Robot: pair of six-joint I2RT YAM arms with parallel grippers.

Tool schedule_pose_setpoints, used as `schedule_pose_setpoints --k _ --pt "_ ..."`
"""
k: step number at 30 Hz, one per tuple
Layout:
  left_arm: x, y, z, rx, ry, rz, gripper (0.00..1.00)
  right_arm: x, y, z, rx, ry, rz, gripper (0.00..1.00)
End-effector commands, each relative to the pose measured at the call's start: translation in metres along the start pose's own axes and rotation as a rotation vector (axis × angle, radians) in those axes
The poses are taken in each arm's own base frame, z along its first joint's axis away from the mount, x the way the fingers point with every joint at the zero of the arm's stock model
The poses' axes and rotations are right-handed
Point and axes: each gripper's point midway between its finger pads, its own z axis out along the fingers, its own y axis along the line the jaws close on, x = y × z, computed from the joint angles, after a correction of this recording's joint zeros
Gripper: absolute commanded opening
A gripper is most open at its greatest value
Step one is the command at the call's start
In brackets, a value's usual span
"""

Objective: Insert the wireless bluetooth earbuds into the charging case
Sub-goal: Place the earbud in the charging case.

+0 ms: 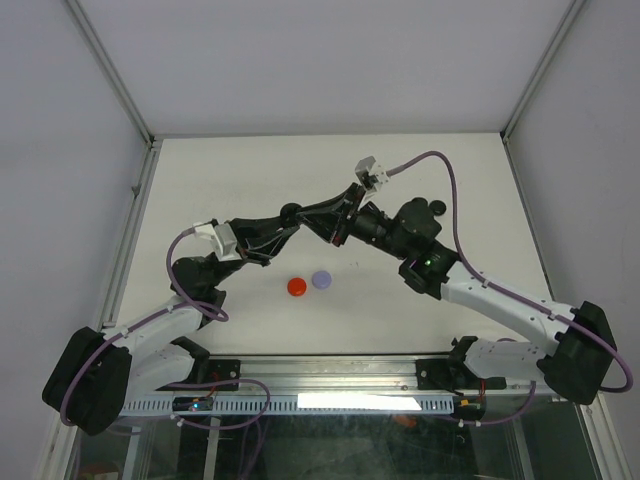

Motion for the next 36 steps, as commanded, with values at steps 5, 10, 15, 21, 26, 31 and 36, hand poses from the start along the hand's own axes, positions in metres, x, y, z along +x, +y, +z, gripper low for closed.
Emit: schedule_pose_setpoints --k 5,10,15,21,26,31,36 --pt "-0.027 -0.010 0.006 0.061 -0.084 0.032 0.00 -0.019 0.006 0.004 -0.011 -0.097 -0.028 0.14" --pt "-0.028 -0.011 0.005 0.066 -0.091 0.021 0.00 -0.013 0.006 0.007 -0.014 -0.092 -0.018 0.13" --pt "-0.029 -0.011 0.005 0.060 -0.097 0.019 0.00 -0.011 0.009 0.009 -0.029 -0.082 -0.008 0.13" --pt "-0.030 -0.008 0.006 0.048 -0.100 0.015 0.00 -0.011 0.010 0.010 -0.033 -0.073 -0.004 0.13" --pt "-0.028 -0.008 0.006 0.047 -0.098 0.011 0.00 -0.007 0.008 0.011 -0.015 -0.065 0.009 0.14" --pt "-0.025 -0.006 0.006 0.035 -0.089 0.018 0.00 -0.005 0.004 0.014 0.024 -0.054 0.025 0.15" --pt "-0.023 -0.004 0.006 0.020 -0.084 0.018 0.00 -0.004 0.001 0.014 0.049 -0.053 0.031 0.33"
